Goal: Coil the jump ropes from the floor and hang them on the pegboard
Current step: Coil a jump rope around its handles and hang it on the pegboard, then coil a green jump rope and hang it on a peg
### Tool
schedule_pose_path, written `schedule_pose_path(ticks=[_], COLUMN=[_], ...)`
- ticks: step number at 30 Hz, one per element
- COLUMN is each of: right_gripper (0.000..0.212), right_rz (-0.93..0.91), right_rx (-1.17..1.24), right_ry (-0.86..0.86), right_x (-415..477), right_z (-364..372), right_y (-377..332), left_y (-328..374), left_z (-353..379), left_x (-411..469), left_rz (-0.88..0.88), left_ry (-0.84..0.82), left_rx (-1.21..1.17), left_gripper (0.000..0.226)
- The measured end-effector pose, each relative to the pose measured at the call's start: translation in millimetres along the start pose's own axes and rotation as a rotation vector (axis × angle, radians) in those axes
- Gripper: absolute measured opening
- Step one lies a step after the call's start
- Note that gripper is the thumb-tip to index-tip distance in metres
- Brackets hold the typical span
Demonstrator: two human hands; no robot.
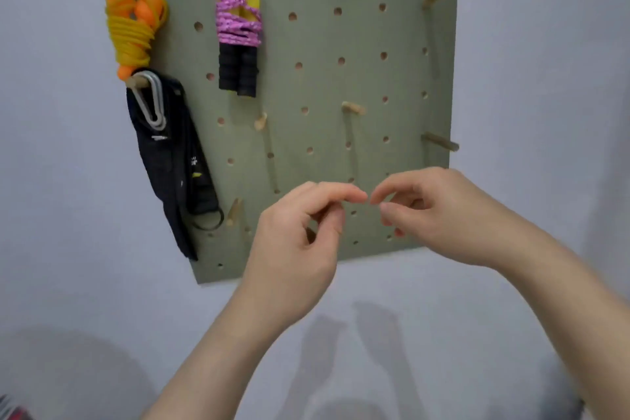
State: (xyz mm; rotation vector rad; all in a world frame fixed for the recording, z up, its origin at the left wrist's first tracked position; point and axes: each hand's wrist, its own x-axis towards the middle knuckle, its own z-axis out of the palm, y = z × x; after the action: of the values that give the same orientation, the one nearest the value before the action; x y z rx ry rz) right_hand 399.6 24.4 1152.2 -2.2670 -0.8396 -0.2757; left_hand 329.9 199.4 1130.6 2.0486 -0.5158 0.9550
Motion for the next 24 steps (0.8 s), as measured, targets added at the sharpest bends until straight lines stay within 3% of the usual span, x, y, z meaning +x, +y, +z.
schedule_pose_path(ticks=[4, 7, 11, 17, 24], right_gripper=[0.018, 0.023, 0.022, 0.036, 0.034], right_rz=[0.189, 0.358, 0.541, 0.847, 1.292], right_rx=[0.052, 0.102, 0.138, 0.344, 0.393], right_ry=[-0.105, -0.129, -0.242, -0.351, -0.315], right_x=[-84, -145, -230, -356, -511], right_z=[39, 83, 151, 256, 398], right_y=[36, 64, 91, 107, 137], left_y=[12, 11, 1, -37, -106], left_z=[29, 41, 49, 46, 66], left_x=[-118, -204, -308, -458, -635], left_rz=[-0.318, -0.6, -0.83, -1.041, -1.093], left_ry=[-0.239, -0.431, -0.579, -0.75, -1.034], left_rx=[-0.066, -0.12, -0.141, 0.013, 0.136], left_gripper=[0.046, 0.046, 0.041, 0.035, 0.032])
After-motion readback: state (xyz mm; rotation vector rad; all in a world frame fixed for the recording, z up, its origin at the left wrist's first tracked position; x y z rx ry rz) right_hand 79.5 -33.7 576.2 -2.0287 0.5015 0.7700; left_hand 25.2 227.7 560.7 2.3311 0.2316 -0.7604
